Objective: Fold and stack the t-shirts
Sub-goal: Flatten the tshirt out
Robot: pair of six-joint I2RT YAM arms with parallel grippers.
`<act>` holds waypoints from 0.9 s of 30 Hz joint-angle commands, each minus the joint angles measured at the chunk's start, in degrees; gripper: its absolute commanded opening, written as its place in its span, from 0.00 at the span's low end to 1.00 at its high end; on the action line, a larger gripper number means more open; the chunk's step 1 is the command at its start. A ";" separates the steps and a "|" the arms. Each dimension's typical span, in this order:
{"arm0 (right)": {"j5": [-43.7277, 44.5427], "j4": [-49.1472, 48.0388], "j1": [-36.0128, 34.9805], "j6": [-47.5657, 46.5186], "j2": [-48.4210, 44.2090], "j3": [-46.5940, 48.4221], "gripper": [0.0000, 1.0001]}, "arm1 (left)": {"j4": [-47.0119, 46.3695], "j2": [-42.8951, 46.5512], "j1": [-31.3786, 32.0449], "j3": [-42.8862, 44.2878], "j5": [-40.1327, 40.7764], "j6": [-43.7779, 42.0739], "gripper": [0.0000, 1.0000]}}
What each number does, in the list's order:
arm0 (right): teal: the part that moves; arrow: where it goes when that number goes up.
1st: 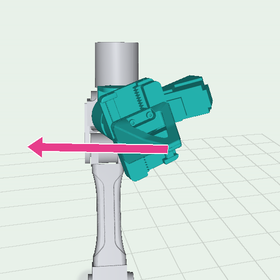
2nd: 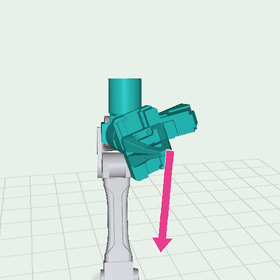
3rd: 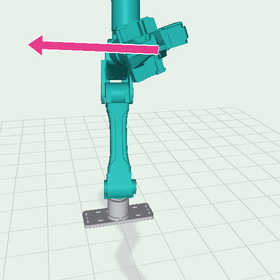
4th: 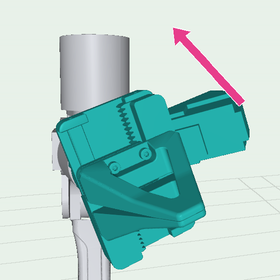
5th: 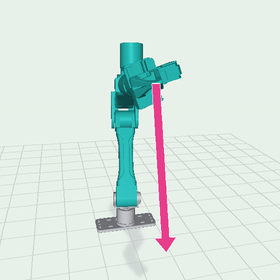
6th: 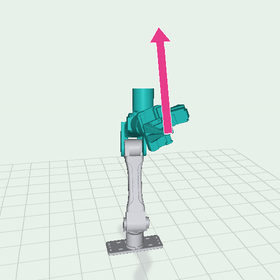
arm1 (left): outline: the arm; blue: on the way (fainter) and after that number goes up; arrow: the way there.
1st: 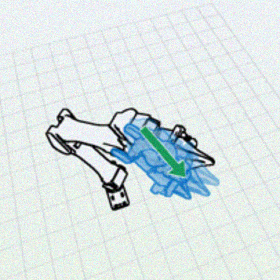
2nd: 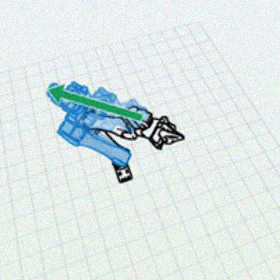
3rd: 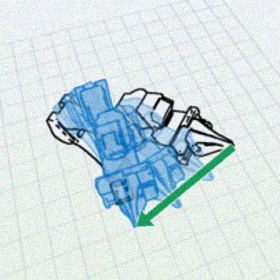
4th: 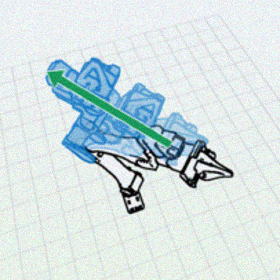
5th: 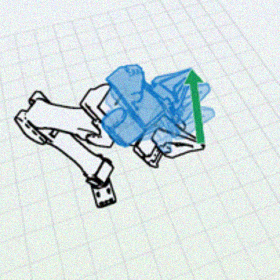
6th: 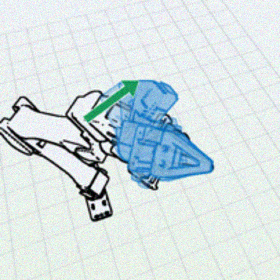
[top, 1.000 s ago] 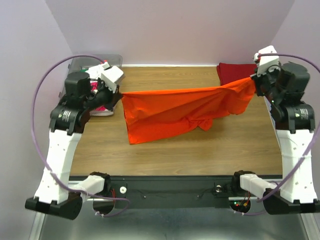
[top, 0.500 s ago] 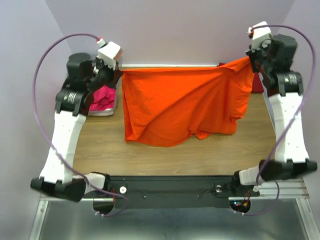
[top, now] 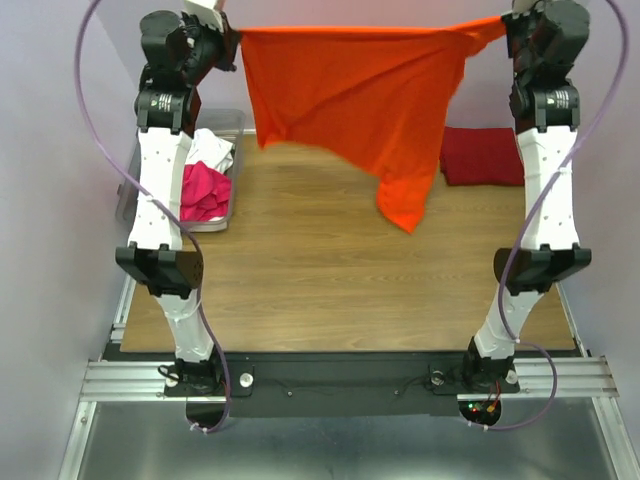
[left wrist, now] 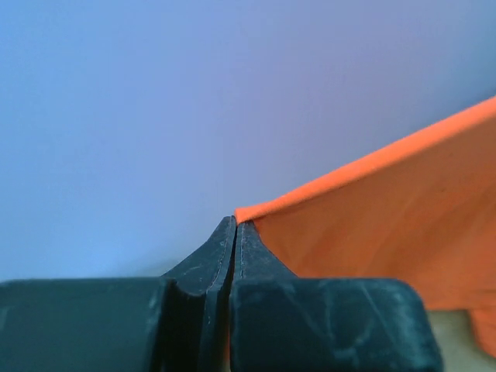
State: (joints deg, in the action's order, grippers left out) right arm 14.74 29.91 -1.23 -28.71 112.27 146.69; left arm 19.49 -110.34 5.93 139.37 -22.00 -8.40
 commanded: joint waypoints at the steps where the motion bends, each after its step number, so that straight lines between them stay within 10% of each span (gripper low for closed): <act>1: 5.04 -26.96 0.53 -0.74 -12.50 -5.17 0.01 | -21.47 13.36 -1.89 -5.97 4.42 4.27 0.00; 6: 1.53 -31.32 0.62 -0.73 -16.73 -13.87 0.01 | -26.60 19.37 -1.98 -21.22 1.88 0.59 0.00; 18: -5.60 -30.44 0.62 -11.98 -40.96 -75.20 0.01 | -12.11 23.77 -1.63 -62.18 -12.01 -15.75 0.00; 27: -11.83 -11.57 0.53 -19.81 -51.18 -87.46 0.01 | 3.60 25.71 -1.54 -71.26 -13.51 -29.71 0.00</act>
State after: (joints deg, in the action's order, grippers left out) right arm 5.61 15.75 -1.34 -44.23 65.60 55.51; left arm 17.34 -89.73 4.82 66.22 -34.00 -29.71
